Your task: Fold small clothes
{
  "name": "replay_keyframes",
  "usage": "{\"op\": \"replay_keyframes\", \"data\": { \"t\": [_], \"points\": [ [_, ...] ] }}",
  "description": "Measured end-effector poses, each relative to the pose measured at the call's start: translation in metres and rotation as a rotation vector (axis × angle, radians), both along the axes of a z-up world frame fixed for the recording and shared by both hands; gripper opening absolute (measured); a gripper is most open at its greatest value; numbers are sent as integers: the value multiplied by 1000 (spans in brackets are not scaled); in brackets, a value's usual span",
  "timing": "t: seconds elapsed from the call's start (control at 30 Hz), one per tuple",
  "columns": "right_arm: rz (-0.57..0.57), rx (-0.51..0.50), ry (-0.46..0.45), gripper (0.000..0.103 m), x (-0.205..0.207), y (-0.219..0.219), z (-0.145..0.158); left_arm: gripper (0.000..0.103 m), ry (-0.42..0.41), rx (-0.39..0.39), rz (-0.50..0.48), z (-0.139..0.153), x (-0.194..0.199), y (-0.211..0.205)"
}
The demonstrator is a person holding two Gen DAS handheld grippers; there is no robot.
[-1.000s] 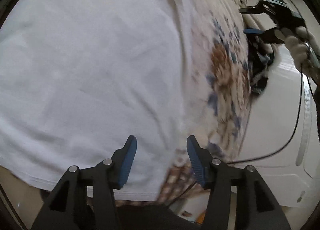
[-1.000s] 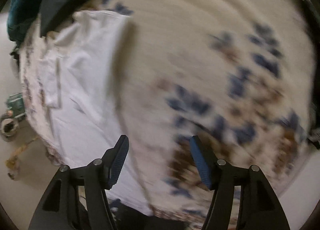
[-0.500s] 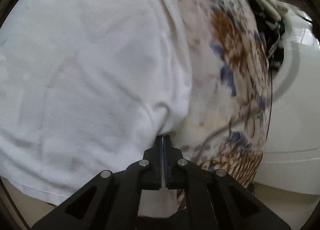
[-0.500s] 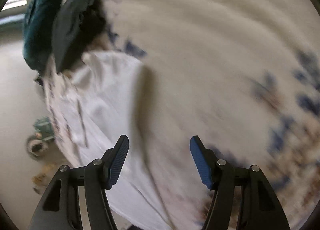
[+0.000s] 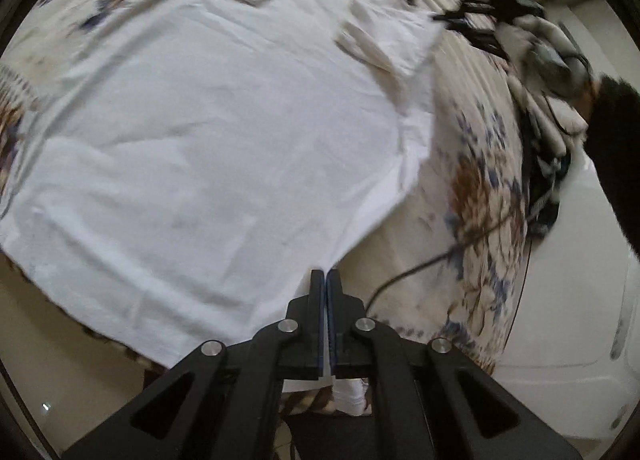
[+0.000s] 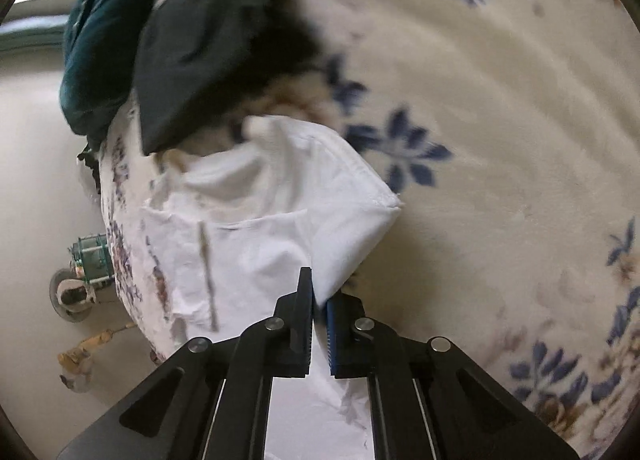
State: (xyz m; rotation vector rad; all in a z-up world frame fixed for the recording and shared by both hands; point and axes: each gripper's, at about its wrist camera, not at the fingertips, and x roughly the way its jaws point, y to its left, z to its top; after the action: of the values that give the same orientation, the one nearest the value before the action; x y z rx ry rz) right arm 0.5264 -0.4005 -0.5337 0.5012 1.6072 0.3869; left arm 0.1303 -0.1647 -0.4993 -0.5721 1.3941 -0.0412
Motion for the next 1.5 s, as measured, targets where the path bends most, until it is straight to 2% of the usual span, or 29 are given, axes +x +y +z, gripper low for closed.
{"op": "replay_keyframes", "data": {
  "t": [0.23,0.37,0.47,0.6,0.73,0.87,0.97,1.03,1.07,1.1,1.13,1.17,1.23,1.27,1.3,1.37,1.43,1.5],
  "points": [
    [122,-39,-61,5,15,79,66,0,-20,-11,169,21,-10,85],
    [208,-77,-106,5,26,166,85,0,-19,2,247,20,-18,143],
    [245,-110,-117,5,33,228,80,0,-7,10,298,11,-26,181],
    [287,-180,-122,5,34,311,58,0,16,7,340,-7,-35,225],
    [321,-261,-122,4,28,376,28,0,45,-8,357,-30,-37,266],
    [334,-328,-125,4,28,417,6,0,66,-26,357,-48,-36,293],
    [326,-359,-106,5,30,430,-8,0,81,-37,326,-61,-32,305],
    [295,-345,-40,8,34,430,-20,0,96,-58,307,-68,-31,308],
    [275,-310,-9,17,36,426,-23,1,118,-74,288,-73,-31,311],
    [255,-278,6,32,36,423,-23,1,154,-76,277,-78,-32,314],
    [222,-227,15,41,35,414,-19,1,173,-88,280,-80,-33,317],
    [192,-198,4,54,34,404,-11,2,178,-106,285,-81,-35,321],
    [139,-180,-31,57,26,379,9,7,186,-118,299,-77,-39,331],
    [123,-169,-36,57,21,368,15,16,179,-123,308,-71,-39,337],
    [111,-168,-41,57,14,355,23,35,175,-125,315,-66,-37,342],
    [97,-194,-68,57,0,328,37,51,134,-156,334,-53,-24,352],
    [91,-235,-97,57,-18,298,47,51,80,-183,330,-40,1,357],
    [72,-283,-125,57,-31,269,52,51,26,-182,271,-29,43,354]
  ]
}}
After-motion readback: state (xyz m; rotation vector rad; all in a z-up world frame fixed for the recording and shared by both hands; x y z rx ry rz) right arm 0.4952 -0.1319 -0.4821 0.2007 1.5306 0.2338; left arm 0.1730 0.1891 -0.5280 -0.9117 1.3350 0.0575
